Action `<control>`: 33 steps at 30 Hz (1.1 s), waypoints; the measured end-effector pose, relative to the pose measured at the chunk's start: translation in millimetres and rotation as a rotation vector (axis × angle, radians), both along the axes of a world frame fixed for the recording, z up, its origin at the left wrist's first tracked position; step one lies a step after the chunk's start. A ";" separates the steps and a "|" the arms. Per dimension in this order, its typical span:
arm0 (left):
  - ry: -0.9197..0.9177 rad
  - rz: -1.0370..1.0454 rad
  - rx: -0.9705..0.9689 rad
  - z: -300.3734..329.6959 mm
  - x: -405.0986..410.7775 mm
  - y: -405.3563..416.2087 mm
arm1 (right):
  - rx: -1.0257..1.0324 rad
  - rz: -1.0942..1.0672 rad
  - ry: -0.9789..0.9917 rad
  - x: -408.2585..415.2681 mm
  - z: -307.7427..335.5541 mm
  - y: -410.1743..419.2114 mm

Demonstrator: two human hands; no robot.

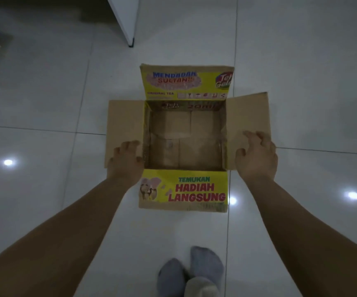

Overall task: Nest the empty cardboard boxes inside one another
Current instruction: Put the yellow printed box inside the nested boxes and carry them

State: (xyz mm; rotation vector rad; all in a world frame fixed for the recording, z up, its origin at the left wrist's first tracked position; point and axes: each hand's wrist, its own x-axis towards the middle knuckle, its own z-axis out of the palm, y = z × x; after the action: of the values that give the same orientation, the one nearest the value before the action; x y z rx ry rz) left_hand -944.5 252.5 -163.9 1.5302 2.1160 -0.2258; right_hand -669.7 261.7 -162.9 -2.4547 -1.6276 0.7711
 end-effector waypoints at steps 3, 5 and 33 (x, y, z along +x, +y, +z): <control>0.115 0.133 0.100 -46.6 -18.0 9.9 | 0.045 -0.012 -0.095 8.6 -43.6 9.2; 0.117 0.341 0.168 -66.6 -25.6 16.4 | 0.046 -0.028 -0.156 15.5 -65.3 13.8; -0.280 0.321 0.444 79.7 18.7 34.1 | 0.091 -0.195 -0.011 -2.0 72.1 13.9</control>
State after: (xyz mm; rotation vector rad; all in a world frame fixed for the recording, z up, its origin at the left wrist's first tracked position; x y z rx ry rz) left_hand -925.8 286.6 -84.1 1.3178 2.2283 0.5724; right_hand -671.7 275.6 -90.8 -2.5080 -1.3679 0.6421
